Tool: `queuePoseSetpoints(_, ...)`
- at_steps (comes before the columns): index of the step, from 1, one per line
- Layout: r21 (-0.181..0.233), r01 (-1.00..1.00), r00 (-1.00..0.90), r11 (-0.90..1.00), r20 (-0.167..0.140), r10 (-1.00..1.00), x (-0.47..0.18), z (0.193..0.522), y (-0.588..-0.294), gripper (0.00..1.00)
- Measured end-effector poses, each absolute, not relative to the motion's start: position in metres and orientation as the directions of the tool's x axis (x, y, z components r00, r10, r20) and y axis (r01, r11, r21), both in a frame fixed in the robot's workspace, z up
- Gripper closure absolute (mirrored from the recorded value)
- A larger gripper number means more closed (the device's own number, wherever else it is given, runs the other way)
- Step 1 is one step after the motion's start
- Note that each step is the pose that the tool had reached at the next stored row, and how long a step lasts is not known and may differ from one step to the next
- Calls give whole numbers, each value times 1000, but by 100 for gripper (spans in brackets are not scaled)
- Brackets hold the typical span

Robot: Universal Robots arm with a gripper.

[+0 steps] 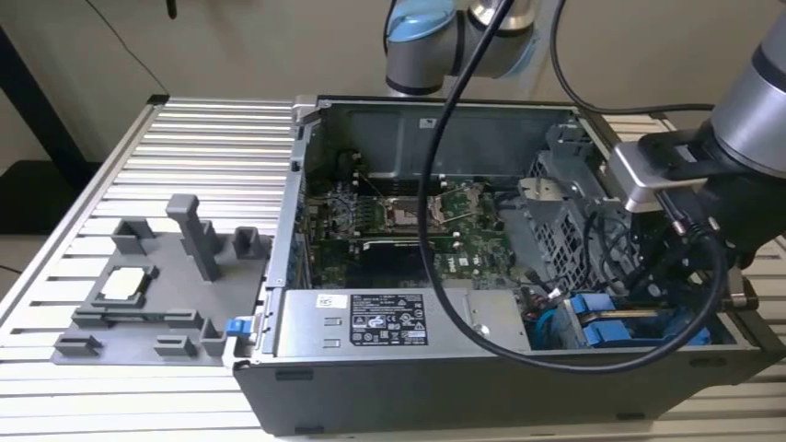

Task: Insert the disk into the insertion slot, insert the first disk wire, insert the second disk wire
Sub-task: 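Insert the first disk wire, then insert the second disk wire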

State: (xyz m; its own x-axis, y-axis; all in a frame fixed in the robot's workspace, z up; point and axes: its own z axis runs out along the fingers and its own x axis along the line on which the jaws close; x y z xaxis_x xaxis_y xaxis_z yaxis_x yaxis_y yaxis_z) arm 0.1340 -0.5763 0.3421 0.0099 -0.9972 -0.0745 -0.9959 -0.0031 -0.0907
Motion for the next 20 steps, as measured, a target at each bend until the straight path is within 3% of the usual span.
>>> queuePoseSetpoints(20, -78, -997, 9, -3, -76, -997, 135, 341, -577, 84)
